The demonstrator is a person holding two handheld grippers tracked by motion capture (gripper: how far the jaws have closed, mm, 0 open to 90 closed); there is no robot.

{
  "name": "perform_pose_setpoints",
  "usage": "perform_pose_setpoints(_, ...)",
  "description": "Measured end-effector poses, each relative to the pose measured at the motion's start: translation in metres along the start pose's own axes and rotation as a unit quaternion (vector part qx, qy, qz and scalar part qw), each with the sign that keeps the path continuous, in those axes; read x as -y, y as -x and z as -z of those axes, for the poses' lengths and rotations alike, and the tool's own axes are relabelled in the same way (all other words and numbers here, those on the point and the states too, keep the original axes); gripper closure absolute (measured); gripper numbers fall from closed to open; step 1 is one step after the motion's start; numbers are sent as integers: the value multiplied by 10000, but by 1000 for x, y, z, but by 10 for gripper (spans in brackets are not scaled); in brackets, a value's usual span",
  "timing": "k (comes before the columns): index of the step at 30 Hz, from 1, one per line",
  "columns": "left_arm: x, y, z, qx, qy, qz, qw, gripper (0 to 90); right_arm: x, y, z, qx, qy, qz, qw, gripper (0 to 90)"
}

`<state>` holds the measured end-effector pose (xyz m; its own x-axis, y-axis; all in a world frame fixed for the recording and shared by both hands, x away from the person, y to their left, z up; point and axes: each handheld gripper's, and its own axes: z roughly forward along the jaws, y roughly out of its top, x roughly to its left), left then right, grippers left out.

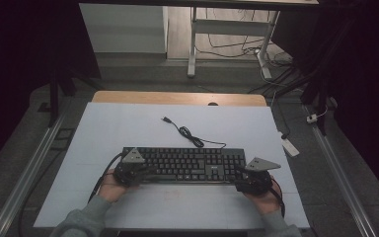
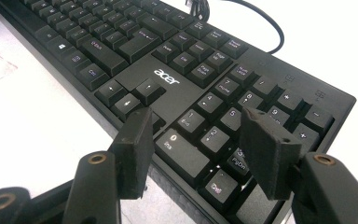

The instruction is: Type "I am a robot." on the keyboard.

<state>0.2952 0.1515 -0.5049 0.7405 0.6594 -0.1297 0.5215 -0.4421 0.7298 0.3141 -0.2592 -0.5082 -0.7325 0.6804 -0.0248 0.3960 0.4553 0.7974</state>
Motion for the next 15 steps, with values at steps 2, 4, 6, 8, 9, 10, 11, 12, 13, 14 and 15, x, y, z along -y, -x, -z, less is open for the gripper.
perform_pose_setpoints(2, 0, 1, -2, 30, -41, -38, 10000, 891, 0, 0, 0, 8, -10, 7, 10000, 449)
perform_pose_setpoints(4, 0, 3, -5, 52, -73, -69, 9999, 892, 0, 0, 0, 36, -33, 22, 10000, 448)
perform_pose_setpoints(6, 0, 4, -7, 64, -109, -99, 9999, 892, 0, 0, 0, 16, -9, 6, 10000, 448)
perform_pose_setpoints(8, 0, 5, -10, 80, -136, -111, 9998, 892, 0, 0, 0, 16, -17, 5, 10000, 448)
perform_pose_setpoints(9, 0, 6, -11, 90, -147, -122, 9998, 892, 0, 0, 0, 35, -43, 21, 10000, 448)
perform_pose_setpoints(10, 0, 7, -12, 93, -169, -129, 9997, 892, 0, 0, 0, 30, -52, 30, 10000, 448)
perform_pose_setpoints(11, 0, 7, -14, 108, -192, -173, 9996, 891, 0, 0, 0, 31, -53, 33, 10000, 447)
perform_pose_setpoints(12, 0, 8, -15, 105, -211, -181, 9996, 892, 0, 0, 0, 33, -55, 34, 10000, 447)
perform_pose_setpoints(13, 0, 8, -15, 112, -219, -188, 9995, 892, 0, 0, 0, 35, -57, 34, 10000, 447)
perform_pose_setpoints(14, 0, 8, -16, 99, -226, -206, 9995, 892, 0, 0, 0, 38, -57, 32, 10000, 446)
perform_pose_setpoints(15, 0, 8, -17, 88, -223, -220, 9995, 892, 0, 0, 0, 40, -52, 29, 10000, 446)
